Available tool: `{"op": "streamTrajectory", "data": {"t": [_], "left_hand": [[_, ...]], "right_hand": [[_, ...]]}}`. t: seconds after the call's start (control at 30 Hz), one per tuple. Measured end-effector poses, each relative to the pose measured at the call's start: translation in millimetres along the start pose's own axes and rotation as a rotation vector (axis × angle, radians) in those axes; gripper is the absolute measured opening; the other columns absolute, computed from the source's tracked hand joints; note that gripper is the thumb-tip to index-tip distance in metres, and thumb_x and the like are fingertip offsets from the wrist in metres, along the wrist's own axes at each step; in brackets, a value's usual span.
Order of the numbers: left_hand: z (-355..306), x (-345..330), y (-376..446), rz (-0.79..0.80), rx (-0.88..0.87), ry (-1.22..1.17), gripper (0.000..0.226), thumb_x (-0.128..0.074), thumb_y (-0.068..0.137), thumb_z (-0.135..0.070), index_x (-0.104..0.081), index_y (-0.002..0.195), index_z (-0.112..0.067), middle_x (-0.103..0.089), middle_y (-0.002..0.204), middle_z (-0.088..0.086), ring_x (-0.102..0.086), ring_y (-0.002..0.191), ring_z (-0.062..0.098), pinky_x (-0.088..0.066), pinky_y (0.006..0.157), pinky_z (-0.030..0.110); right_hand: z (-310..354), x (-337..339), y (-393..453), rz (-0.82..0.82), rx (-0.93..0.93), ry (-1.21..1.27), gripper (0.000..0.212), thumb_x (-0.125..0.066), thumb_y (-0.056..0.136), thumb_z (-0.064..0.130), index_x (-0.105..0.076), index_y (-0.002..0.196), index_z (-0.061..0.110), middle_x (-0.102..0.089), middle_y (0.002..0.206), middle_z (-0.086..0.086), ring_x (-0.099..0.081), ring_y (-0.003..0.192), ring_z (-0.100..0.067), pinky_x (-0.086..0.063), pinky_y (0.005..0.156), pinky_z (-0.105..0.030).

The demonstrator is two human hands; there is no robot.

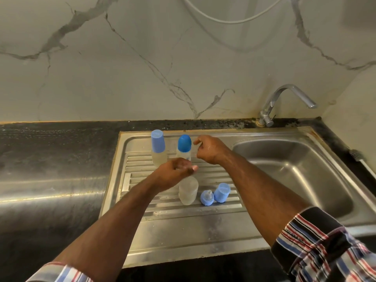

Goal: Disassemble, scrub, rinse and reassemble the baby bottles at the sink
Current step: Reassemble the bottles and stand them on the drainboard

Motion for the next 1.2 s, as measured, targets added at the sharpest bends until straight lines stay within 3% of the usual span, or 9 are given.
{"op": "streamTrajectory", "data": {"t": [0.1, 0.27, 0.37, 0.47, 0.6, 0.77, 0.93, 1.07, 1.2], "left_hand": [[1, -14, -6, 0.137, 0.029, 0.215, 0.097, -0.086, 0.056, -0.066, -0.055, 0.139, -0.027, -0.059, 0.132, -0.011, -0.057, 0.122, 0.012, -0.046, 0.109, 0.035], [-6, -17, -9, 0.082, -0.005, 0.368, 0.062, -0.086, 0.076, -0.034, -0.056, 0.130, -0.030, -0.058, 0.127, -0.010, -0.057, 0.111, 0.011, -0.046, 0.093, 0.024], [-18, -8, -11, -0.004, -0.018, 0.406, 0.039, -0.076, 0.084, -0.031, -0.058, 0.118, -0.034, -0.060, 0.122, -0.008, -0.057, 0.105, 0.014, -0.046, 0.089, 0.026], [-36, 2, -16, -0.074, -0.089, 0.430, 0.024, -0.066, 0.091, -0.026, -0.062, 0.114, -0.031, -0.061, 0.117, -0.007, -0.058, 0.099, 0.015, -0.048, 0.087, 0.029], [-39, 21, -21, -0.160, -0.044, 0.331, 0.015, -0.059, 0.096, -0.028, -0.062, 0.110, -0.029, -0.066, 0.098, 0.003, -0.064, 0.083, 0.019, -0.060, 0.084, 0.041], [-41, 43, -23, -0.279, -0.038, 0.013, 0.011, -0.062, 0.095, -0.025, -0.060, 0.105, -0.023, -0.064, 0.105, 0.007, -0.066, 0.092, 0.026, -0.063, 0.077, 0.046], [-42, 36, -21, -0.159, -0.050, 0.149, 0.050, -0.086, 0.078, -0.021, -0.053, 0.115, -0.025, -0.061, 0.113, 0.004, -0.066, 0.100, 0.023, -0.063, 0.081, 0.047], [-36, 31, -21, -0.139, -0.011, -0.118, 0.050, -0.082, 0.080, -0.004, -0.051, 0.117, -0.016, -0.056, 0.116, 0.009, -0.066, 0.103, 0.027, -0.063, 0.081, 0.045], [-29, 30, -21, -0.151, 0.028, -0.505, 0.039, -0.081, 0.083, -0.011, -0.056, 0.113, -0.015, -0.061, 0.117, 0.010, -0.068, 0.100, 0.025, -0.062, 0.083, 0.041]], "right_hand": [[-13, -9, -15, 0.223, -0.003, -0.147, 0.032, -0.068, 0.084, 0.006, -0.069, 0.115, 0.016, -0.068, 0.109, -0.001, -0.064, 0.103, -0.019, -0.054, 0.091, -0.036], [-31, -34, -57, 0.525, -0.002, -0.299, 0.044, -0.078, 0.079, 0.021, -0.065, 0.122, 0.019, -0.065, 0.110, 0.006, -0.062, 0.102, -0.017, -0.053, 0.087, -0.031], [-42, -51, -67, 0.499, 0.018, -0.418, 0.058, -0.083, 0.072, 0.037, -0.062, 0.126, 0.029, -0.064, 0.119, 0.007, -0.060, 0.101, -0.017, -0.053, 0.088, -0.034], [-46, -66, -69, 0.434, 0.044, -0.467, 0.049, -0.082, 0.067, 0.036, -0.069, 0.114, 0.033, -0.069, 0.112, 0.006, -0.064, 0.102, -0.020, -0.056, 0.087, -0.038], [-40, -59, -66, 0.357, 0.053, -0.266, 0.022, -0.078, 0.067, 0.036, -0.071, 0.086, 0.028, -0.071, 0.087, 0.008, -0.067, 0.085, -0.017, -0.053, 0.066, -0.028], [-38, 23, -58, 0.077, 0.036, 0.303, 0.034, -0.078, 0.080, 0.025, -0.070, 0.113, 0.026, -0.069, 0.100, 0.005, -0.067, 0.090, -0.014, -0.055, 0.075, -0.029], [-60, 25, -52, 0.066, -0.073, 0.192, 0.029, -0.072, 0.081, 0.024, -0.072, 0.109, 0.024, -0.071, 0.097, -0.001, -0.068, 0.079, -0.015, -0.061, 0.071, -0.035], [-55, 28, -49, 0.091, -0.059, 0.324, 0.037, -0.071, 0.084, 0.028, -0.068, 0.121, 0.030, -0.067, 0.111, 0.004, -0.063, 0.094, -0.012, -0.055, 0.070, -0.029], [-53, 22, -56, 0.166, -0.112, 0.810, 0.026, -0.074, 0.086, 0.018, -0.070, 0.112, 0.018, -0.074, 0.104, -0.013, -0.072, 0.091, -0.022, -0.061, 0.082, -0.043]]}}
Point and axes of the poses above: each hand's wrist, its own y-axis towards the middle knuckle, its own x-axis out of the back of the hand, z = x × y, the point moved 8 cm from there along y, towards the middle knuckle
